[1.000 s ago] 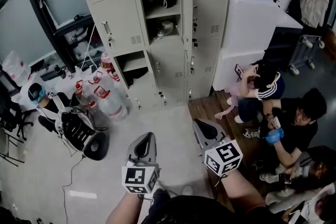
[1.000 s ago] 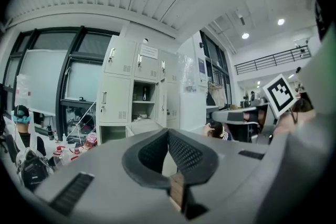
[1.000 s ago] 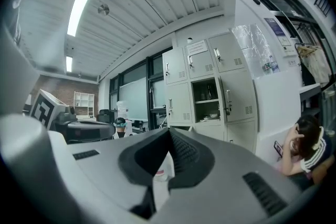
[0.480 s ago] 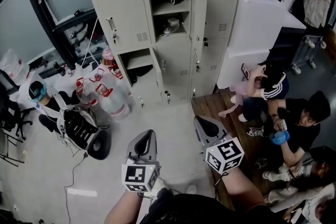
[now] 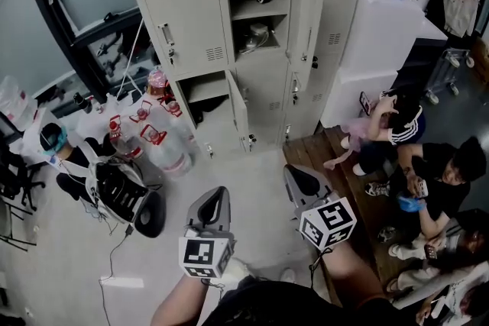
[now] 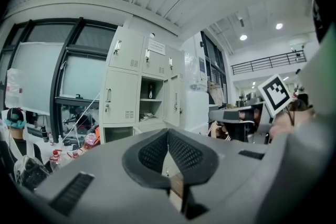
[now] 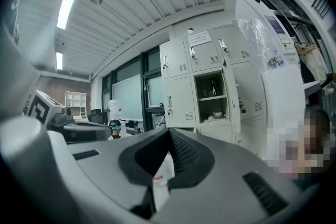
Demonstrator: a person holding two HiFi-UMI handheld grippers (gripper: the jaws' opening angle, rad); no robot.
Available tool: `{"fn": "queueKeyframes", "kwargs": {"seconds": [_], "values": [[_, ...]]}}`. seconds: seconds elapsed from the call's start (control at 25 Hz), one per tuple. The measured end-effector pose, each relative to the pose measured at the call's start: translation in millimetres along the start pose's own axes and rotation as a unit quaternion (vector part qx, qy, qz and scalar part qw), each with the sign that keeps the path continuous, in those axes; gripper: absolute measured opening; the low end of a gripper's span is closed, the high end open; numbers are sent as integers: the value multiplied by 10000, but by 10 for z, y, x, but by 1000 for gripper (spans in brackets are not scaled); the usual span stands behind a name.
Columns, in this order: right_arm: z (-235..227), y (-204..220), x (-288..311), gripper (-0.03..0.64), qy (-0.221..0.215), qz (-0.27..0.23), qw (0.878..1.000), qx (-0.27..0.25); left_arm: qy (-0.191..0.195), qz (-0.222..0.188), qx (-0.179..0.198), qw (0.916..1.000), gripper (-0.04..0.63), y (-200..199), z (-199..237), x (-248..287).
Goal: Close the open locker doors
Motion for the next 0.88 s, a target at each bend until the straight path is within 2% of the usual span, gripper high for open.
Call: {"fn": "queueKeyframes", "kwargs": {"seconds": [0.52,0.72,0.88], "values": [[279,-51,772,0,283,-94,9995,41,310,-211,79,9993,6,-68,760,221],[384,-85,947,0,252,-126,9996,-17,347,-88,18,9994,6,-32,913,242],[385,-139,1023,0,239,-143,9996,-52,309,-318,85,9990,6,-137,975,300]]}}
Point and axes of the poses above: the fingertips, and each gripper's own axes: x forward along the fingers, z to its left, y out of its underside, the point moved 5 cm from there along -x, backward along the fingers, and after that the axes turned 9 degrees about -y, right-handed, at the moved point
